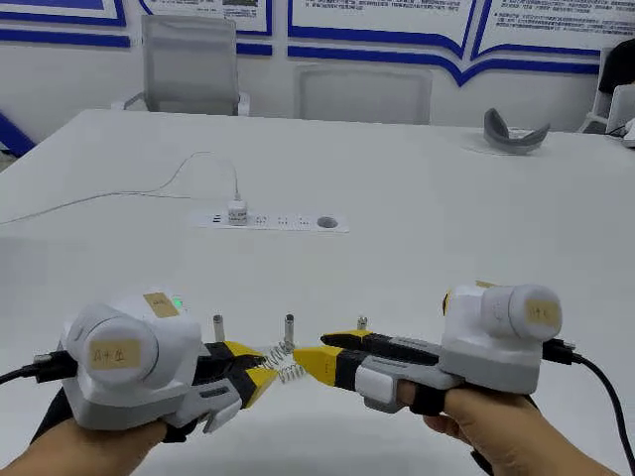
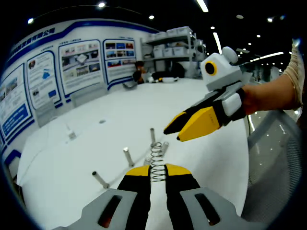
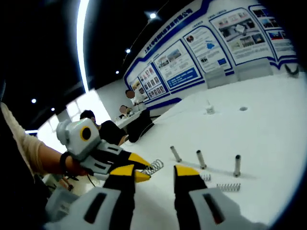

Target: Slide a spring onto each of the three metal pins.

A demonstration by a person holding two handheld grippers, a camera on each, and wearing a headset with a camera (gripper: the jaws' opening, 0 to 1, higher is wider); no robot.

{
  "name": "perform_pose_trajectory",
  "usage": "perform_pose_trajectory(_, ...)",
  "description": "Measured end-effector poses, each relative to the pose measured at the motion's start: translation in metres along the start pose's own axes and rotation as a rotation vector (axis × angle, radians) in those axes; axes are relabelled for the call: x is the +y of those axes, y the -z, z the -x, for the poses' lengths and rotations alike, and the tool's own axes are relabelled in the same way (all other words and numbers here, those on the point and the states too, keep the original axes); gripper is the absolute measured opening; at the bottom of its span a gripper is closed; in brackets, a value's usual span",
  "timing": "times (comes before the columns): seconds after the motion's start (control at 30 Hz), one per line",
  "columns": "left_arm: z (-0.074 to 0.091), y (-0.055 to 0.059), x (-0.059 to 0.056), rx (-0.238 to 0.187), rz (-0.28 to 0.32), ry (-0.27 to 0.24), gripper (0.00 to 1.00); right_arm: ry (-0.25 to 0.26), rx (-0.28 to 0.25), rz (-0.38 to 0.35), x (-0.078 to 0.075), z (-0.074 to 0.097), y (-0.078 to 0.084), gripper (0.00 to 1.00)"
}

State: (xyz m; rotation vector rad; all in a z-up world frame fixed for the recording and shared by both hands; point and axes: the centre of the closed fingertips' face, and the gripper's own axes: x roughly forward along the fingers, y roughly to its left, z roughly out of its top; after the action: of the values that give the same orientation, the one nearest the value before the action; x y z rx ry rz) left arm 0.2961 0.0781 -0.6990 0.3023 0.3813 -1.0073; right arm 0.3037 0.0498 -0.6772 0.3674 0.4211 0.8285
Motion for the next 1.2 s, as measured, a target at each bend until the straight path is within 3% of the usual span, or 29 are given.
perform_pose_trajectory(0.17,0.002,-0.010,-0.007,-0.051,-0.012,0.006,0.10,-0.027,-0.008,-0.073,0.002,-0.006,0.001,0.30)
perform_pose_trajectory(0.43,0.001,-0.013,-0.011,-0.069,-0.019,0.010,0.10,-0.066,-0.021,-0.128,0.013,-0.010,-0.003,0.18)
perform_pose_trajectory(0.57,0.000,-0.009,-0.010,-0.065,-0.022,0.006,0.10,-0.073,0.002,-0.056,0.019,-0.013,-0.003,0.12)
perform_pose_trajectory(0.73,0.001,-0.005,-0.008,-0.054,-0.017,0.000,0.10,-0.047,0.054,0.126,0.024,-0.017,0.001,0.12)
perform_pose_trajectory(0.83,0.001,-0.003,-0.007,-0.050,-0.013,-0.007,0.10,-0.040,0.102,0.291,0.031,-0.021,0.003,0.12)
perform_pose_trajectory(0.9,0.002,-0.002,-0.006,-0.052,-0.007,-0.009,0.10,-0.039,0.121,0.345,0.033,-0.023,0.004,0.12)
perform_pose_trajectory(1.07,0.003,0.000,0.000,-0.063,-0.001,-0.024,0.11,-0.043,0.133,0.374,0.034,-0.032,0.003,0.11)
perform_pose_trajectory(1.2,0.006,0.008,0.002,-0.060,0.011,-0.030,0.21,-0.041,0.121,0.376,0.032,-0.038,-0.005,0.11)
